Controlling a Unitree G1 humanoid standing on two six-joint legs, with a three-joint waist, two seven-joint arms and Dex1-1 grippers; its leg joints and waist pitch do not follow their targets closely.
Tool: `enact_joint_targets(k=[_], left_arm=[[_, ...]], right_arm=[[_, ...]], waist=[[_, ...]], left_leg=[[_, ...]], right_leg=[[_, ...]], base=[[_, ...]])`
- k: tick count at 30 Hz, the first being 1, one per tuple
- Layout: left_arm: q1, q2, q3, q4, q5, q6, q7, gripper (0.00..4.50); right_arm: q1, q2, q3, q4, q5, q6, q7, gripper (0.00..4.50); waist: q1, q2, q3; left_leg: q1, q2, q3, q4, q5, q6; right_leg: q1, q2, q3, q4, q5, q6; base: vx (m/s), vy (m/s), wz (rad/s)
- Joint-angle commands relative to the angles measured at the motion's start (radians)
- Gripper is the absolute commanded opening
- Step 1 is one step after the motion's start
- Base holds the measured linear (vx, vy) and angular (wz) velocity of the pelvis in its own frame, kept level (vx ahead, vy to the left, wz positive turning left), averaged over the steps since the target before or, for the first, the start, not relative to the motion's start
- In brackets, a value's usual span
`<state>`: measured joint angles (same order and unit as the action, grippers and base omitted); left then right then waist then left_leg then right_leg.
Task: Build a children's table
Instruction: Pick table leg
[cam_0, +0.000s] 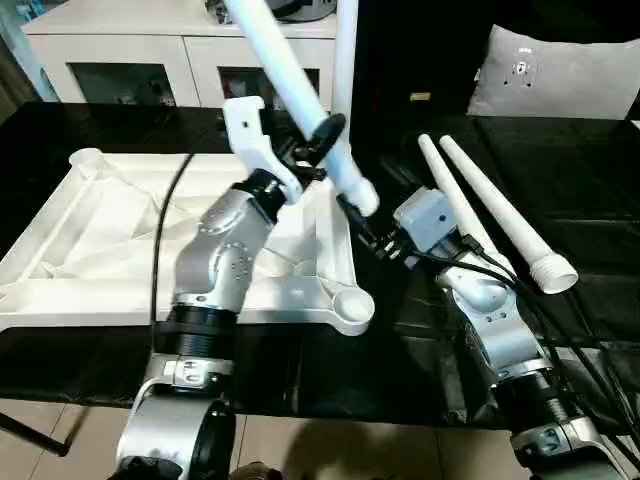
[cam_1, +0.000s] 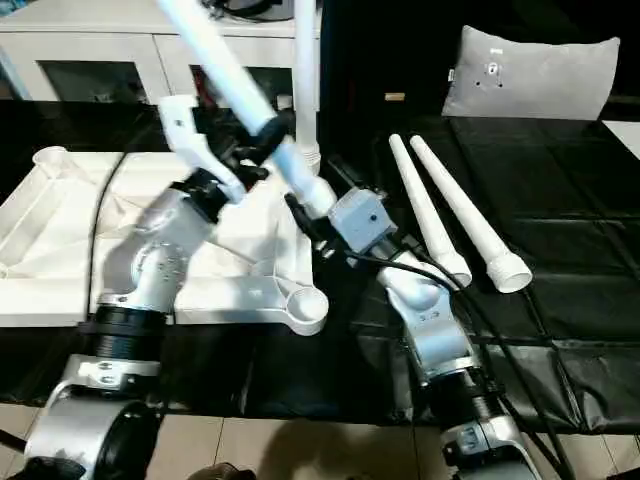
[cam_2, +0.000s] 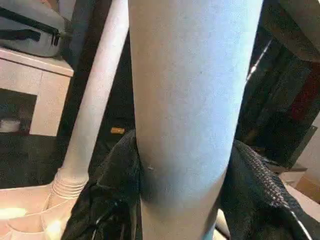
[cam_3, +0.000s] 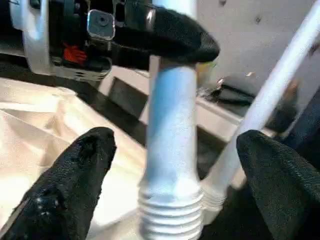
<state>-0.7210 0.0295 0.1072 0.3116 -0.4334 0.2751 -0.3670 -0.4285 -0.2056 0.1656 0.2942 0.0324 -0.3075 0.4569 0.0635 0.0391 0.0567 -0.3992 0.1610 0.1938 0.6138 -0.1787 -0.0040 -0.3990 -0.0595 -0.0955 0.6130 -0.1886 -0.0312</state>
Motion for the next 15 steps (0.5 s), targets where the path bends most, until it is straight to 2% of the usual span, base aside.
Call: enact_joint_targets(k=[1,3,4,5,6,8,10,11,12,13,15], left_arm=[[-0.031,0.031,-0.005,0.007,0.015,-0.015,-0.032,1.89],[-0.037,0.064,-0.010,0.007,0.005,0.004,-0.084,1.89],[-0.037,0.064,-0.010,0.007,0.005,0.004,-0.084,1.89],[-0.039,0.083,-0.011,0.005,-0.008,0.026,-0.117,1.89],[-0.044,0.121,-0.013,-0.001,-0.039,0.090,-0.191,1.89],[-0.048,0.161,-0.009,-0.010,-0.085,0.171,-0.260,1.89],[-0.052,0.185,-0.001,-0.021,-0.130,0.229,-0.307,1.88],[-0.058,0.216,0.004,-0.035,-0.187,0.295,-0.371,1.88],[-0.058,0.216,0.004,-0.035,-0.187,0.295,-0.371,1.88],[-0.061,0.229,0.004,-0.040,-0.213,0.324,-0.404,1.88],[-0.065,0.243,0.004,-0.048,-0.243,0.357,-0.449,1.88]], right_arm=[[-0.003,-0.011,-0.025,-0.048,0.068,0.057,0.043,4.50],[-0.004,-0.034,-0.046,-0.084,0.143,0.155,0.096,4.50],[-0.004,-0.034,-0.046,-0.084,0.143,0.155,0.096,4.50],[-0.005,-0.052,-0.059,-0.104,0.196,0.219,0.133,4.50],[-0.010,-0.084,-0.093,-0.140,0.299,0.352,0.194,4.50],[-0.018,-0.124,-0.124,-0.167,0.394,0.493,0.244,4.50],[-0.020,-0.160,-0.137,-0.182,0.447,0.586,0.285,4.50],[-0.021,-0.203,-0.155,-0.198,0.519,0.699,0.327,4.50],[-0.021,-0.203,-0.155,-0.198,0.519,0.699,0.327,4.50],[-0.023,-0.222,-0.164,-0.200,0.547,0.742,0.345,4.50],[-0.027,-0.237,-0.184,-0.207,0.599,0.793,0.365,4.50]], waist=[[0.005,-0.019,-0.076],[0.007,-0.018,-0.075],[0.006,-0.019,-0.075],[0.007,-0.018,-0.075],[0.008,-0.017,-0.076],[0.015,-0.014,-0.076],[0.021,-0.013,-0.077],[0.029,-0.016,-0.076],[0.029,-0.016,-0.076],[0.036,-0.014,-0.077],[0.037,-0.017,-0.076]], left_leg=[[0.023,0.076,-0.039,-0.060,-0.131,0.122],[0.023,0.076,-0.040,-0.061,-0.138,0.114],[0.023,0.075,-0.039,-0.062,-0.139,0.114],[0.024,0.076,-0.039,-0.063,-0.140,0.109],[0.024,0.076,-0.039,-0.062,-0.138,0.107],[0.028,0.079,-0.040,-0.062,-0.121,0.111],[0.029,0.078,-0.038,-0.060,-0.118,0.100],[0.029,0.075,-0.035,-0.059,-0.116,0.091],[0.029,0.075,-0.035,-0.059,-0.116,0.091],[0.028,0.077,-0.036,-0.059,-0.113,0.083],[0.027,0.076,-0.036,-0.059,-0.118,0.072]], right_leg=[[0.056,-0.099,0.063,-0.074,-0.160,-0.179],[0.056,-0.100,0.064,-0.074,-0.171,-0.174],[0.057,-0.100,0.064,-0.076,-0.172,-0.173],[0.056,-0.100,0.065,-0.076,-0.172,-0.176],[0.057,-0.101,0.065,-0.074,-0.168,-0.177],[0.055,-0.100,0.066,-0.070,-0.158,-0.186],[0.054,-0.101,0.065,-0.068,-0.147,-0.197],[0.055,-0.103,0.065,-0.069,-0.155,-0.201],[0.055,-0.103,0.065,-0.069,-0.155,-0.201],[0.054,-0.107,0.065,-0.069,-0.165,-0.202],[0.052,-0.105,0.064,-0.072,-0.183,-0.195]], base=[[0.000,0.000,0.00],[0.000,0.000,0.00],[0.000,0.000,0.00],[0.000,0.000,0.00],[0.000,0.000,0.00],[0.000,0.000,0.00],[0.000,0.000,0.00],[0.000,0.000,0.00],[0.000,0.000,0.00],[0.000,0.000,0.00],[0.000,0.000,0.00]])
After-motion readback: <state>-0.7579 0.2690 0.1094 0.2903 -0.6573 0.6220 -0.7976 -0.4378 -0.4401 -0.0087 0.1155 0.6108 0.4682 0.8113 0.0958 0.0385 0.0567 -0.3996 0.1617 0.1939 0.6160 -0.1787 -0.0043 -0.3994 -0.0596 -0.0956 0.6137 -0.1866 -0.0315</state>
